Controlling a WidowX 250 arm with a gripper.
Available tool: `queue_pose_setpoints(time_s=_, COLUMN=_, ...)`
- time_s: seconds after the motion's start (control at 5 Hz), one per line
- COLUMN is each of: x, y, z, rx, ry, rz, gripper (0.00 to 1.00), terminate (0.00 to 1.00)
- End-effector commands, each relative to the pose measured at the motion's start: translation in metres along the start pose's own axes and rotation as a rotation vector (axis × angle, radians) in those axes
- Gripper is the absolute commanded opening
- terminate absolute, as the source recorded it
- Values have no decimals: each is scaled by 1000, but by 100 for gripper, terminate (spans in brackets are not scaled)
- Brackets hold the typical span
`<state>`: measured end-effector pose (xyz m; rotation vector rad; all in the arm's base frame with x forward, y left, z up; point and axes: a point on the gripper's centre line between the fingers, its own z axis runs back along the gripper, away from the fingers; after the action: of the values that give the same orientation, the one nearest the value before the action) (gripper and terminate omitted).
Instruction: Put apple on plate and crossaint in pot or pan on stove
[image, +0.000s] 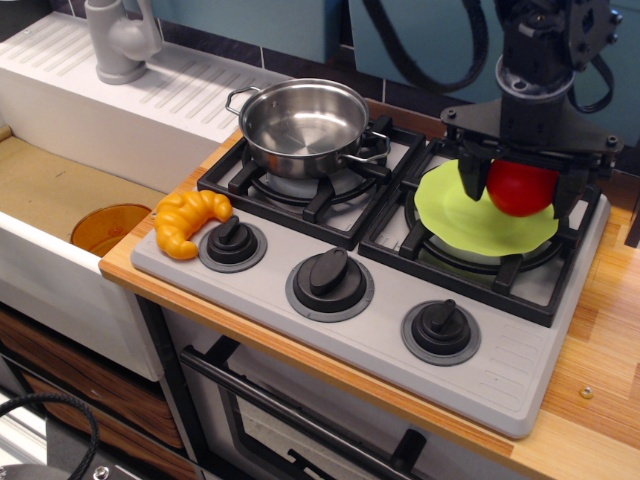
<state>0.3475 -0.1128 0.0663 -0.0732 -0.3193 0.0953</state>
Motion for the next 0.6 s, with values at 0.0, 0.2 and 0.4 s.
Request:
queue_pose_setpoints(time_s=0.0, x=3, y=-12, z=23, rx=-1, ry=-10, rz=1, gripper=100, terminate=0)
queue_pose_setpoints(time_s=0.2, x=-3, y=-16, z=39, rx=12, ry=11, rz=15, gripper=100, terminate=0)
queue_pose_setpoints(time_s=0.4, x=-6, y=-19, z=48, rx=17, ry=28, rz=22, gripper=100, terminate=0)
